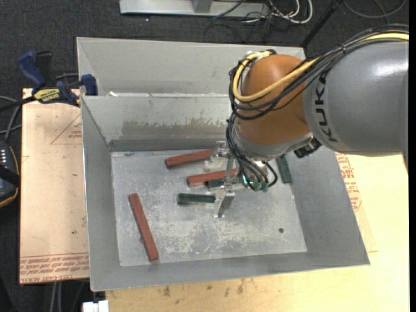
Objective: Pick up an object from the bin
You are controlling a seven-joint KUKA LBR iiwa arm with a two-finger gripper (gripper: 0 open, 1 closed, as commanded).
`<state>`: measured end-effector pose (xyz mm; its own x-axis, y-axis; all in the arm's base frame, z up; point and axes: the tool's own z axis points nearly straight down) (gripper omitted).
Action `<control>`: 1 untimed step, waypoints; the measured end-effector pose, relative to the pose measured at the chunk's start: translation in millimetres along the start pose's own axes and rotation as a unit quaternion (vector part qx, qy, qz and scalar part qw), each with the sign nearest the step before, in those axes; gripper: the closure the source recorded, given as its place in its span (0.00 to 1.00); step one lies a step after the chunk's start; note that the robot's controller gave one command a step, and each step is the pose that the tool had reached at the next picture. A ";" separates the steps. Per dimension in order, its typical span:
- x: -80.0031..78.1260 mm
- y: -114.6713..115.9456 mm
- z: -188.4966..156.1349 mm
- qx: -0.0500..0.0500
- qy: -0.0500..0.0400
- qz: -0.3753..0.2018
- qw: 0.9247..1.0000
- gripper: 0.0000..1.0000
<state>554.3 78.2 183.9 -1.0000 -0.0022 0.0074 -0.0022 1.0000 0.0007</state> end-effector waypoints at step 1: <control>-1.7 -0.3 -4.2 0.000 -0.004 0.001 1.000 0.00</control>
Offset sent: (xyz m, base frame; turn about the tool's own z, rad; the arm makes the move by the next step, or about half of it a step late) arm 0.0431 -0.0343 -0.1139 -0.1810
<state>556.1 77.8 188.2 -1.0000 -0.0006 -0.0006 -0.0006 1.0000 0.0012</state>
